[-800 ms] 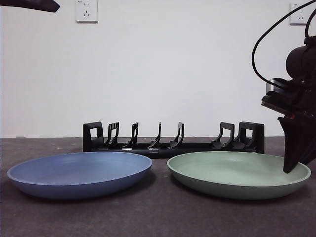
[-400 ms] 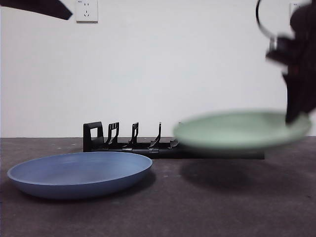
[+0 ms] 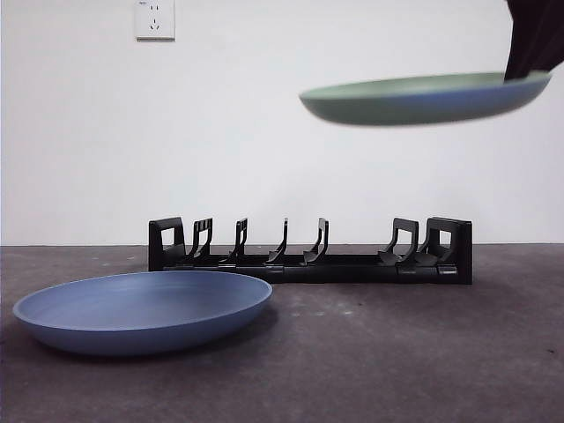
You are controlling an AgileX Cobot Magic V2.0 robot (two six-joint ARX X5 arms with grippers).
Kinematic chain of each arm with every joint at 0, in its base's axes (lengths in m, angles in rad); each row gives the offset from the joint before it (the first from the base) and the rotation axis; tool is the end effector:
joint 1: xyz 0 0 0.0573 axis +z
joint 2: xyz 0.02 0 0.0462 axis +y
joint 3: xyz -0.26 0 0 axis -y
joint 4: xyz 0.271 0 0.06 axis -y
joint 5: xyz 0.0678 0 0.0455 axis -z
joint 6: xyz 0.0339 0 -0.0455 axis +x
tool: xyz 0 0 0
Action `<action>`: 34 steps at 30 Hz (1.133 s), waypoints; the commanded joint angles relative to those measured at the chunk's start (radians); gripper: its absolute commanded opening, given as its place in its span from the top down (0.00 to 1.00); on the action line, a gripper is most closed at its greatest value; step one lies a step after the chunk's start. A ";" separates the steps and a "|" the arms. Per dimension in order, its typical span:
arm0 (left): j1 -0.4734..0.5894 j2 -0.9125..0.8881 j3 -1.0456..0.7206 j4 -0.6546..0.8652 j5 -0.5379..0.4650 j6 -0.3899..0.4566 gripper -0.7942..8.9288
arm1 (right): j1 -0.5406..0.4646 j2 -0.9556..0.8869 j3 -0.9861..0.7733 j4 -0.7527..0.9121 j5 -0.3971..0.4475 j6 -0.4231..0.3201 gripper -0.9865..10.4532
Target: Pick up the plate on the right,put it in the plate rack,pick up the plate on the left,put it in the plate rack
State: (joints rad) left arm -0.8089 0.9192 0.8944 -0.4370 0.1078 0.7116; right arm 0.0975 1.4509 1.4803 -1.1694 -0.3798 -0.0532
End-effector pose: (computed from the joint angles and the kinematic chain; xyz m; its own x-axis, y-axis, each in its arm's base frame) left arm 0.1531 -0.1657 0.3183 0.5366 -0.7182 -0.4430 0.7960 0.2564 0.5483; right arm 0.2968 0.0417 0.3394 0.3499 0.4067 -0.8439 -0.2922 0.9033 0.3142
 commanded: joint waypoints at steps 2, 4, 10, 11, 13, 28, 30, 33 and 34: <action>-0.077 0.036 0.000 0.039 -0.181 0.315 0.14 | 0.016 0.003 0.040 -0.023 -0.058 -0.002 0.92; -0.109 0.065 0.000 0.060 -0.241 0.394 0.14 | 0.031 0.003 0.050 -0.034 -0.067 0.001 0.92; -0.163 0.153 0.000 0.164 -0.346 0.474 0.15 | 0.109 0.004 0.051 -0.058 -0.065 0.002 0.92; -0.168 0.162 0.000 0.174 -0.347 0.475 0.15 | 0.116 0.004 0.051 -0.058 -0.065 0.003 0.92; -0.181 0.177 0.000 0.183 -0.346 0.479 0.16 | 0.128 0.004 0.051 -0.058 -0.060 0.009 0.92; -0.220 0.195 0.000 0.144 -0.341 0.475 0.87 | 0.134 0.004 0.051 -0.057 -0.059 0.020 0.92; -0.220 0.196 0.000 0.135 -0.336 0.465 0.90 | 0.134 0.004 0.051 -0.057 -0.059 0.020 0.92; -0.220 0.196 0.000 0.117 -0.336 0.447 0.90 | 0.134 0.004 0.051 -0.058 -0.059 0.020 0.92; -0.220 0.196 0.000 0.110 -0.336 0.444 0.93 | 0.134 0.004 0.051 -0.058 -0.058 0.020 0.92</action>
State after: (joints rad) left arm -1.0252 1.1107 0.8944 -0.3256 -0.2314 1.1755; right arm 0.2291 1.4517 1.5288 -1.2331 -0.4301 -0.0410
